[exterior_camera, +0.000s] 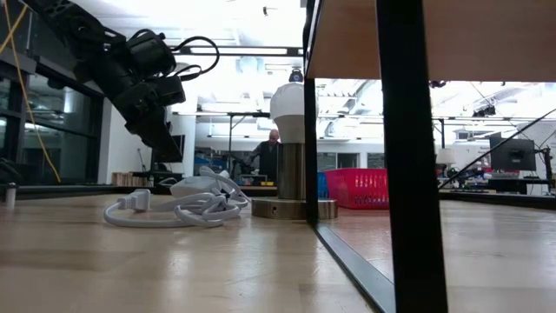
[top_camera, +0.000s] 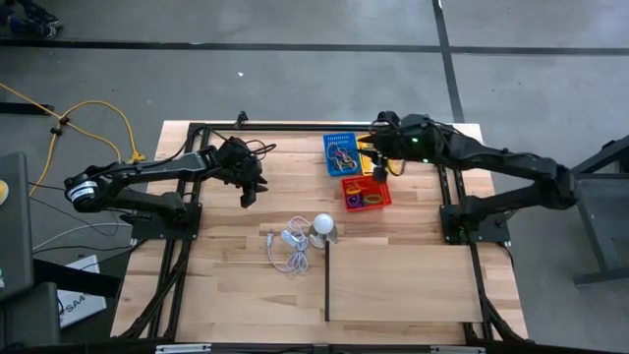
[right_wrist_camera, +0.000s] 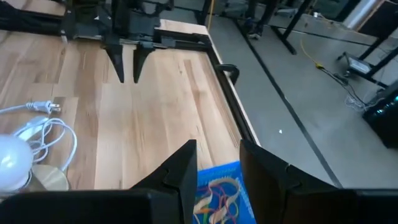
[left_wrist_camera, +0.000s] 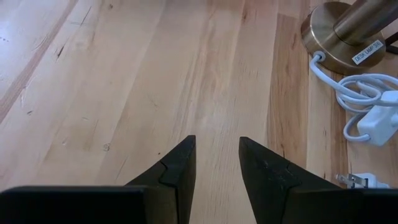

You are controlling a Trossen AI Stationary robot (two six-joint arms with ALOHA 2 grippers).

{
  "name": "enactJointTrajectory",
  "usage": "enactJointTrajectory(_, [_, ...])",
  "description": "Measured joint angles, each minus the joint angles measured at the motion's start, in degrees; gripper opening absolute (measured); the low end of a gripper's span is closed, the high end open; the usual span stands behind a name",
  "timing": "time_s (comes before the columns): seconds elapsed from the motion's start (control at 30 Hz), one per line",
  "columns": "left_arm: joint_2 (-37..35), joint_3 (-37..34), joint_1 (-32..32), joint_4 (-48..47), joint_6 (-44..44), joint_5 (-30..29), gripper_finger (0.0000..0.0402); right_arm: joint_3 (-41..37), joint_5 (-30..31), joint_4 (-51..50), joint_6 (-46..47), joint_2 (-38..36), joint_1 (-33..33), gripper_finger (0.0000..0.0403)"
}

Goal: Pick & Place Office Desk Supplies
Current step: Put the blue bin with the rubber bands on the shelf

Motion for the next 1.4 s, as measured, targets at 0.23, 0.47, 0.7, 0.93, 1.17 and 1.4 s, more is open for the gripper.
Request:
enactJointTrajectory(0.23, [0.0,0.0,0.0,0.04,0.0,0.0,0.0118,12.26,1.93,-4.2,-3.23,10.79,-0.26,0.011])
enactJointTrajectory(0.47, [0.0,0.0,0.0,0.04,0.0,0.0,0.0118,21.36,0.6,-13.14,-4.82,20.69,-0.45,0.011])
enactJointTrajectory(0.7, [0.0,0.0,0.0,0.04,0.0,0.0,0.0118,23.69,-4.63,-15.18,-8.08,27.9,-0.63,0.011])
enactJointTrajectory(0.93, [0.0,0.0,0.0,0.04,0.01,0.0,0.0118,23.71,-9.46,-14.86,-7.29,32.97,-4.04,0.011])
enactJointTrajectory(1.17, [0.0,0.0,-0.02,0.04,0.02,0.0,0.0118,26.76,-9.74,-16.65,-5.54,33.57,-6.46,0.011])
enactJointTrajectory(1.4, [0.0,0.0,-0.02,0.04,0.0,0.0,0.0118,37.16,-2.49,-24.1,-7.68,35.25,-5.46,0.011])
